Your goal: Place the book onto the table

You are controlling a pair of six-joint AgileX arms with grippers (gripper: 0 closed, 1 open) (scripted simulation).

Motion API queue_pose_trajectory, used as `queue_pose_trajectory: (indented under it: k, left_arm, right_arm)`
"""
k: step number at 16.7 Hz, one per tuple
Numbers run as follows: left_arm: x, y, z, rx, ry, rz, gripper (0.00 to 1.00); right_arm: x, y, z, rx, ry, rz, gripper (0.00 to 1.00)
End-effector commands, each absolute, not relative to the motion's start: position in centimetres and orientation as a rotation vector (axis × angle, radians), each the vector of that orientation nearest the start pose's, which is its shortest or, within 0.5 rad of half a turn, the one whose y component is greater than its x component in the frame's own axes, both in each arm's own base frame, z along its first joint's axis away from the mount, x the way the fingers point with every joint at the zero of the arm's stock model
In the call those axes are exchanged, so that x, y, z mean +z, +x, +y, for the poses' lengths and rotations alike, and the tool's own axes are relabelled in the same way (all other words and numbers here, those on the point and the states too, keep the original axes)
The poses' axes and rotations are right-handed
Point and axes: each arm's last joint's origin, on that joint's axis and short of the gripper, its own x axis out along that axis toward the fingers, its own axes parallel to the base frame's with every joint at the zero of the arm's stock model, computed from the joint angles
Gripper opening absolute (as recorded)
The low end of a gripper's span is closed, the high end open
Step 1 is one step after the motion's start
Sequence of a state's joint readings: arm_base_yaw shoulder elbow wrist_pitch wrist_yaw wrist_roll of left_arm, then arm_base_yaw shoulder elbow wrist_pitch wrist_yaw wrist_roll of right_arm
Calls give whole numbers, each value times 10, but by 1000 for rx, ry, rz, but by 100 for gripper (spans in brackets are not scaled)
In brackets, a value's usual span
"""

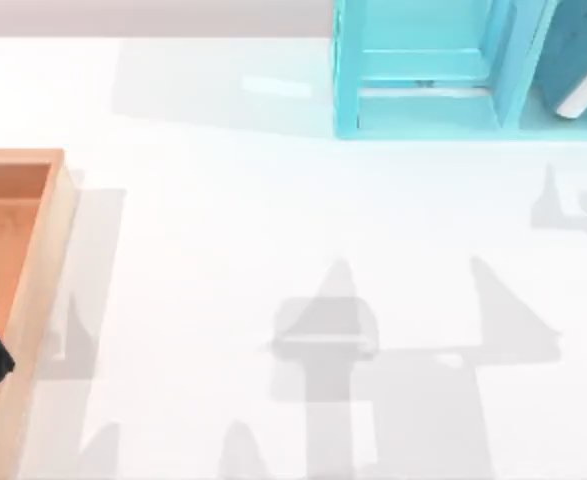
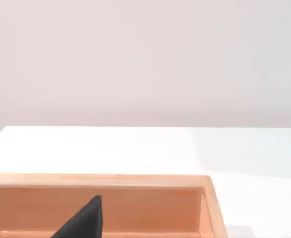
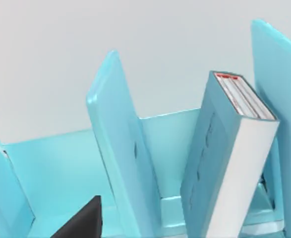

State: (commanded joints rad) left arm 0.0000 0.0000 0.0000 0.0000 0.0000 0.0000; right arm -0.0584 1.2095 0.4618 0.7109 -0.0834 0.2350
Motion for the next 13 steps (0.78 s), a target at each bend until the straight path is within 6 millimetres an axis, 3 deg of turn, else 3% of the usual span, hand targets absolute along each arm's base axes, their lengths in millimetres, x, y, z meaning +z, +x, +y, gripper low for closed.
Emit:
queue_pose_trajectory:
  k: [3,6,10,13]
  left_arm:
    - [160,106,-1,0,0,0,100]
    - [160,106,-1,0,0,0,100]
    - [160,106,-1,0,0,0,100]
    - [160,106,-1,0,0,0,100]
  right_arm:
    - [191,302,-18,32,283,79,100]
    - [150,341,-24,33,334,110,100]
    - [105,369,-29,35,379,126,100]
    - [92,375,-31,37,392,125,100]
